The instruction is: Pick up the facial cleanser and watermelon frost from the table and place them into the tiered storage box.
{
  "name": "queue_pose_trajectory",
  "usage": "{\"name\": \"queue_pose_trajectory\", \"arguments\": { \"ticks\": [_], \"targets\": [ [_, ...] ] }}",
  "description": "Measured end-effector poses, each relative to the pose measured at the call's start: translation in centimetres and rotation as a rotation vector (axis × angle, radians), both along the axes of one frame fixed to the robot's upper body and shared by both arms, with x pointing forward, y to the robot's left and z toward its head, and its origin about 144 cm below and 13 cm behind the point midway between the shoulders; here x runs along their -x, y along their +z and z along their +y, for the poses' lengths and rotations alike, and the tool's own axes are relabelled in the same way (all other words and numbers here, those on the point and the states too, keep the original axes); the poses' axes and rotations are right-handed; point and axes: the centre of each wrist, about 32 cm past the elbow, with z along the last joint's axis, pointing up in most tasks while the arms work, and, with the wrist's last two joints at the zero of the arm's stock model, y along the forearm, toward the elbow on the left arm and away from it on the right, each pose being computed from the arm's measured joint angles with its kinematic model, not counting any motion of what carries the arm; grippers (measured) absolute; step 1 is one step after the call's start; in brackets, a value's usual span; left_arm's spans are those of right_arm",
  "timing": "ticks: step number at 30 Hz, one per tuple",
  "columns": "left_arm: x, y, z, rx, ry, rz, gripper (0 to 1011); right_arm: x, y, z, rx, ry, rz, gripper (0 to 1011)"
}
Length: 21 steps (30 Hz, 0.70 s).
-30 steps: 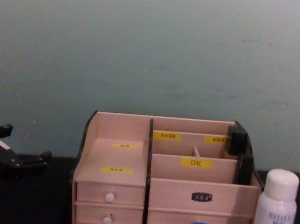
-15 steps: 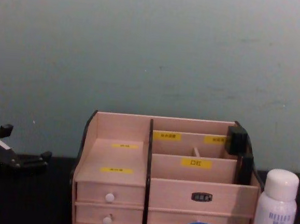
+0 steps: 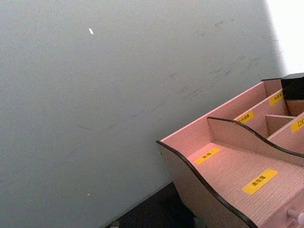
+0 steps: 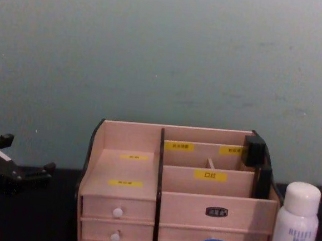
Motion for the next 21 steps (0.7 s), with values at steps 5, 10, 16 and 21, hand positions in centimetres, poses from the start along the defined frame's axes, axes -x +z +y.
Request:
{"name": "queue_pose_trajectory", "arguments": {
  "ticks": [5, 10, 16, 21],
  "targets": [
    [0.0, 0.0, 0.0, 0.0, 0.0, 0.0, 1001, 0.0, 0.0, 0.0, 0.0, 0.0, 0.0, 1002],
    [0.0, 0.0, 0.0, 0.0, 0.0, 0.0, 1001, 0.0, 0.0, 0.0, 0.0, 0.0, 0.0, 1002],
    [0.0, 0.0, 0.0, 0.0, 0.0, 0.0, 1001, 0.0, 0.0, 0.0, 0.0, 0.0, 0.0, 1003],
    [0.0, 0.0, 0.0, 0.0, 0.0, 0.0, 1001, 0.0, 0.0, 0.0, 0.0, 0.0, 0.0, 1002]
  ]
}}
